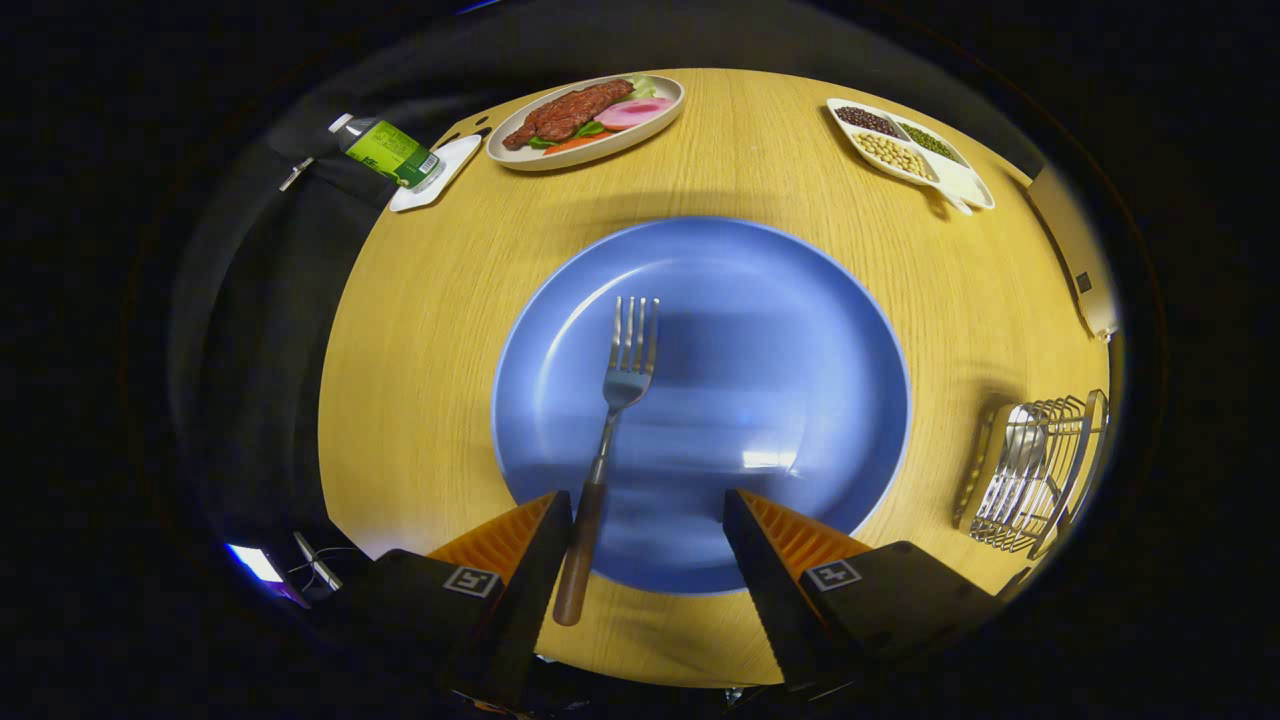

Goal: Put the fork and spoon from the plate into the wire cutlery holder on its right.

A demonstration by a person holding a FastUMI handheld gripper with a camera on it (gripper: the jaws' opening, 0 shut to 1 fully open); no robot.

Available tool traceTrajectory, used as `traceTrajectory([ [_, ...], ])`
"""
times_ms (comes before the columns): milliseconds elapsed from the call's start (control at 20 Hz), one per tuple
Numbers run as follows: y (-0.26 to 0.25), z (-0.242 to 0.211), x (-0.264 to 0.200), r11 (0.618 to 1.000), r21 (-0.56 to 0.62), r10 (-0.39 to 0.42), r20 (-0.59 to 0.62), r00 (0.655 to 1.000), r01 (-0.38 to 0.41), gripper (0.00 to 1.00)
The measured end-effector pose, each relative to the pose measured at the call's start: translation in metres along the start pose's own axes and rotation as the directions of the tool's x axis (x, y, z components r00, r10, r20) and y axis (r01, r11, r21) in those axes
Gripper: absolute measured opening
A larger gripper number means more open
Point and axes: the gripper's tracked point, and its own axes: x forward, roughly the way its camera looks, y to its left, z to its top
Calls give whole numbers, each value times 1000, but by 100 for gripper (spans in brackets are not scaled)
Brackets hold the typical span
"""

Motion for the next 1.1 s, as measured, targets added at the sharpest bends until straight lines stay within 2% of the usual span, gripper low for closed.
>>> traceTrajectory([
  [100, -1, -1, 0, 1000, 10, 6, -11, 1000, -6, 80],
  [150, 1, -3, 2, 1000, 13, 14, -23, 1000, -14, 76],
  [200, 4, -5, 3, 1000, 12, 22, -32, 999, -22, 76],
  [500, 10, -11, 12, 1000, -3, 22, -62, 998, -22, 43],
  [550, 10, -7, 13, 1000, 1, 23, -56, 998, -23, 31],
  [600, 13, -8, 13, 999, 2, 41, -63, 997, -41, 28],
  [650, 14, -12, 14, 999, -8, 50, -76, 996, -51, 14],
  [800, 11, -5, 22, 996, -26, 82, -17, 996, -83, 15],
  [850, 9, -1, 9, 995, -38, 90, -5, 996, -90, 11],
  [900, 9, -3, 9, 992, -53, 110, -11, 994, -111, 8],
  [1000, 8, -9, 7, 989, -54, 135, -21, 991, -135, 8],
  [1100, 4, -6, -3, 990, -60, 131, -1, 991, -131, 8],
])
